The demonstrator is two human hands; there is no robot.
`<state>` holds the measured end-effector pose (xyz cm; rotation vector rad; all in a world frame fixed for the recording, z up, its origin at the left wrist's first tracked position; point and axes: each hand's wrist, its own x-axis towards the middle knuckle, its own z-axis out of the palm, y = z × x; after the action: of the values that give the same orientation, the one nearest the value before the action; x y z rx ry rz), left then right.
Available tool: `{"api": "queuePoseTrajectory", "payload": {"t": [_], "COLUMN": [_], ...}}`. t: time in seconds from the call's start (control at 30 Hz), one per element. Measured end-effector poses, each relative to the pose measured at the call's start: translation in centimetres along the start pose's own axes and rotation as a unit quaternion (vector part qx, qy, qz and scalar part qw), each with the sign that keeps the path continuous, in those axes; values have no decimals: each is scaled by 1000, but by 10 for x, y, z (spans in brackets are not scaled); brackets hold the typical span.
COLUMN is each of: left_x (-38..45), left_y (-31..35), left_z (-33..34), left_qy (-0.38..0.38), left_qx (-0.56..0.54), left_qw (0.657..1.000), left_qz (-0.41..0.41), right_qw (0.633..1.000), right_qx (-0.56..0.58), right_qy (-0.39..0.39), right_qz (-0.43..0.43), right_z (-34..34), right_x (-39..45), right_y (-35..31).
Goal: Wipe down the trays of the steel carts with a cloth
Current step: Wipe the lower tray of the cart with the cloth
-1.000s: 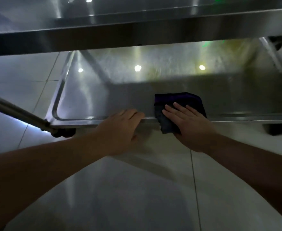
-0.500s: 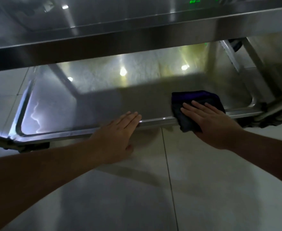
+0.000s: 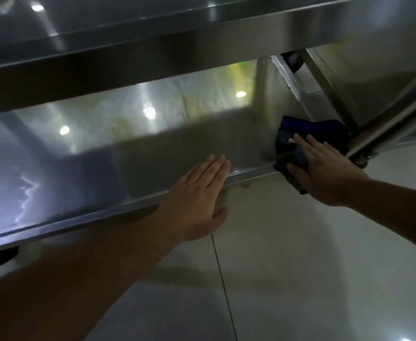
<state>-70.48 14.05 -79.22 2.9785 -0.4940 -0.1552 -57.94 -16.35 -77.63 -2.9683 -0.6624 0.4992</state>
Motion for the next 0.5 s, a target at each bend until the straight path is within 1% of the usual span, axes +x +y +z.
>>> {"api": "queuePoseTrajectory", "payload": {"t": [0.13,0.2,0.27,0.5], "left_x": [-1,-3,-3,-3], "left_y": [0,-1,-2,-5], "left_z": [13,14,14,11], "left_qy": [-10,-6,-1,-7], "left_qx": [26,25,24,34], "left_qw": [1000,1000,1000,999], "left_qz": [9,8,13,12], "right_qw": [999,997,996,995], "right_qx": [4,6,20,44], "right_qy": [-3,-4,-2,70], "right_qz": [41,72,84,55], "right_z": [4,3,-3,-42], "right_x": [10,24,45,150], "right_y": [-8,-10,-11,-16]}}
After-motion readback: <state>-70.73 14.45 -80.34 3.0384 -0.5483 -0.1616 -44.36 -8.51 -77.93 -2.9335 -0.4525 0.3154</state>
